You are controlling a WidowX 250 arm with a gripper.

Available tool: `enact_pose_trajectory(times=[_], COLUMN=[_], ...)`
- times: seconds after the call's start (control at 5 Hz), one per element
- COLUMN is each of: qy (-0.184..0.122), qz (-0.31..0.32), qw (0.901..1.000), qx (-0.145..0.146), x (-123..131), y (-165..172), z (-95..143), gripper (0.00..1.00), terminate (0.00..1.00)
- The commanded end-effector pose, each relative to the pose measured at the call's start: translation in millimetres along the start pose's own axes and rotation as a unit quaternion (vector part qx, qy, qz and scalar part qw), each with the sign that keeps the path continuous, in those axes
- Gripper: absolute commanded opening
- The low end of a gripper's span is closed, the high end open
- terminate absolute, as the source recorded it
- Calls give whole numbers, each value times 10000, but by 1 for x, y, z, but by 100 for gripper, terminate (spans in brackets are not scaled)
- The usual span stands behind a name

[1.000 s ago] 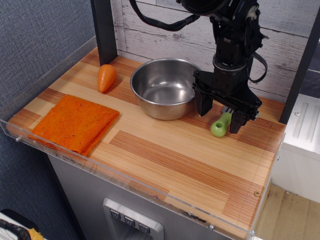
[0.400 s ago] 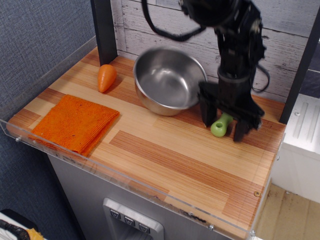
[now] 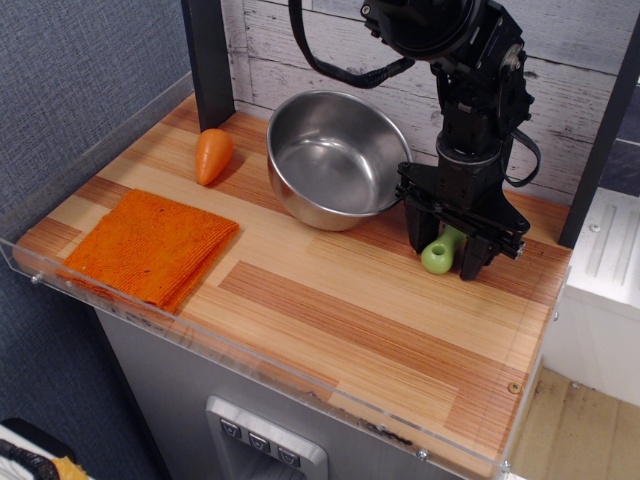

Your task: Move green spatula directly to the right of orange cloth.

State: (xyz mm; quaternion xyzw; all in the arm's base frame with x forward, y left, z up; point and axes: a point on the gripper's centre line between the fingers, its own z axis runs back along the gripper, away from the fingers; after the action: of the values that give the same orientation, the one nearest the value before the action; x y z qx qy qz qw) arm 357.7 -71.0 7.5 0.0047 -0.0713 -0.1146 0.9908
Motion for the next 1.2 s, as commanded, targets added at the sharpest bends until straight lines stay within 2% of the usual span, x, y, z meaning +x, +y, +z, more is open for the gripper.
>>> enact_pose_trajectory(times=[0.0,0.4,0.6,0.8,1.0], qy=[-307,-1123,-1389,-1250,-865], qz=[-38,454,537,543,492], qw=[9995,9911,9851,9867,9927], qx=[67,-543,-856,-880,-683], x=[3,21,6,-39,-77], y=[3,26,34,41,45], z=[34,127,177,197,175], gripper=[0,0,0,0,0], terminate=[0,0,0,0,0])
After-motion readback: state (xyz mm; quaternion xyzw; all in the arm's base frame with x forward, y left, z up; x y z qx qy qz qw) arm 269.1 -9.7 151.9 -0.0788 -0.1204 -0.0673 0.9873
